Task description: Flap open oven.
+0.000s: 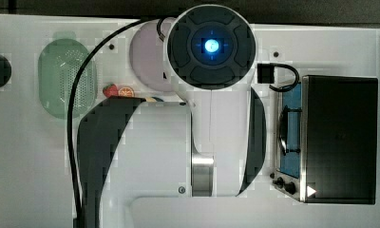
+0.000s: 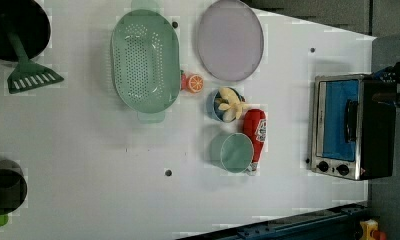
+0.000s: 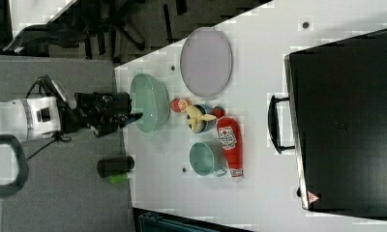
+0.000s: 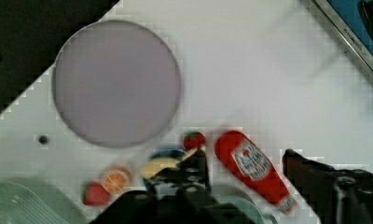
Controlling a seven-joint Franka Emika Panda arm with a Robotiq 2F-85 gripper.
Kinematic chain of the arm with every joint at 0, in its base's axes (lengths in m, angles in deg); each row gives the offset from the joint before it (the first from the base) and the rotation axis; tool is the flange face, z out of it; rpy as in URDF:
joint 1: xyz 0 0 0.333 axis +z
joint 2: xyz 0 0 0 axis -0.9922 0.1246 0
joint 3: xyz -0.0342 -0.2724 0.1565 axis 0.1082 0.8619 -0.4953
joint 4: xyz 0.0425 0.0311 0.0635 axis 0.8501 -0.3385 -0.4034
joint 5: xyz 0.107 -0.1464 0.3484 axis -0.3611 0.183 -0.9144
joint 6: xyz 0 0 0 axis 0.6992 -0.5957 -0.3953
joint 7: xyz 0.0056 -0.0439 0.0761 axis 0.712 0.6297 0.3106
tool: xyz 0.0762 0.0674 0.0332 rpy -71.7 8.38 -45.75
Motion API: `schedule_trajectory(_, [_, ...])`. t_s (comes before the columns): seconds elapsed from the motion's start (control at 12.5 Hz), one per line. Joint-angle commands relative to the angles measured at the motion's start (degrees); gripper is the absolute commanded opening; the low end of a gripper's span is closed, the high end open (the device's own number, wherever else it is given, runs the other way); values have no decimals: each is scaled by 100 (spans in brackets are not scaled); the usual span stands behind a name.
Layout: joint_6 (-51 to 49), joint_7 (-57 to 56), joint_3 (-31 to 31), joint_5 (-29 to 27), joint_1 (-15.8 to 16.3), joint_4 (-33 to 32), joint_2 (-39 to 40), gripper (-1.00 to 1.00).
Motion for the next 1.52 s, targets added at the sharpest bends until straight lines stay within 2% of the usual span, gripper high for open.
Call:
schedule_trajectory(0.08, [-957, 515, 135, -95, -267, -1485, -2293, 58])
schedule_trajectory(0.24, [-958, 515, 136, -95, -268, -1484, -2293, 99])
schedule_trajectory(0.4, [-957, 515, 137, -95, -268, -1486, -2292, 100])
schedule_trajectory(0.48, [-957, 515, 139, -95, -268, -1485, -2292, 90])
schedule_trajectory(0.96, [-917, 500, 276, -93, -276, -1529, -2111, -56])
schedule_trajectory(1.04, [-915, 489, 350, -90, -279, -1565, -2027, -65])
schedule_trajectory(1.28, [-818, -70, 614, -89, -287, -1666, -1725, -65])
schedule_trajectory(1.52, [-539, -1125, 922, -59, -313, -1747, -1383, -65])
